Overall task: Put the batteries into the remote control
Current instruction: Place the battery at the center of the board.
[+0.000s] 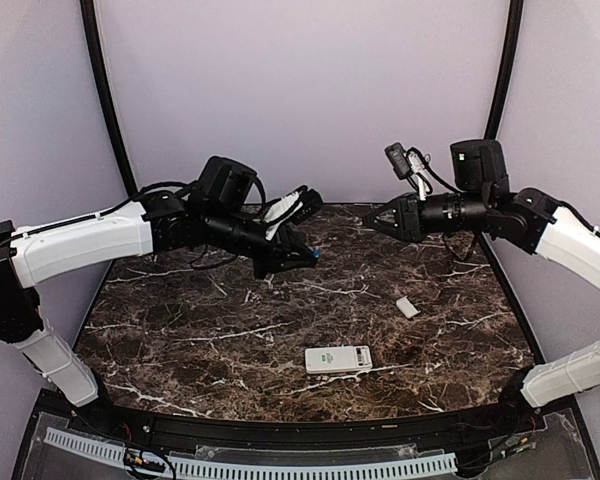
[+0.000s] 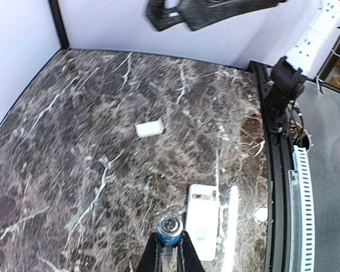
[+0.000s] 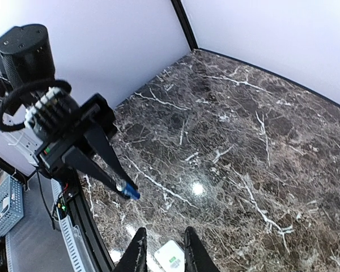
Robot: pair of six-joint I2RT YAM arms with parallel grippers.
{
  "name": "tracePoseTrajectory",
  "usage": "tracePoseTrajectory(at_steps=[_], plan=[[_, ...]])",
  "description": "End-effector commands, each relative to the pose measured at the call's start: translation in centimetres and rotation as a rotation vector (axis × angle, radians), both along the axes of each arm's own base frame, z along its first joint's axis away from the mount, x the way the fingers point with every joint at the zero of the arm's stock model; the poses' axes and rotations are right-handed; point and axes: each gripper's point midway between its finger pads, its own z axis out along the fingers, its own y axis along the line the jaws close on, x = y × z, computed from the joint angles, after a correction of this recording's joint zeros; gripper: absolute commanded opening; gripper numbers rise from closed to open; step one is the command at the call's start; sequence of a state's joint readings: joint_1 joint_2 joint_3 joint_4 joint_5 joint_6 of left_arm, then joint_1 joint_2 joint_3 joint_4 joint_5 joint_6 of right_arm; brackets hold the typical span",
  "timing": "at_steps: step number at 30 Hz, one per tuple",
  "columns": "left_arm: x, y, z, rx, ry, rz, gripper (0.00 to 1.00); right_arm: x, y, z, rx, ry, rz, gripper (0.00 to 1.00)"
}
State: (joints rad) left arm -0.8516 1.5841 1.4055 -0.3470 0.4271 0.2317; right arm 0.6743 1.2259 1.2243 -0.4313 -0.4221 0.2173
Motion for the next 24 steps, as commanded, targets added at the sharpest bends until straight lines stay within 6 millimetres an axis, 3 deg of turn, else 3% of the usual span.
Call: tracePoseTrajectory(at_steps=[1,13,24], plan=[[-2.7,-2.0,3.6,-0.156,-0.095,-0.139,0.00,-1.1,0.7,2.0,0.134,-0.037,0.058,0.21],[-3.6,-3.4,3.1,-0.192,-0.032,-0.170,0.00,-3.0,2.2,2.2,0.202,-0.022,0.160,0.32],[-3.2,-3.7,2.0,-0.176,-0.004,-0.145,0.00,-3.0,2.1,0.9,0.138,-0.001,0.152,0.34]])
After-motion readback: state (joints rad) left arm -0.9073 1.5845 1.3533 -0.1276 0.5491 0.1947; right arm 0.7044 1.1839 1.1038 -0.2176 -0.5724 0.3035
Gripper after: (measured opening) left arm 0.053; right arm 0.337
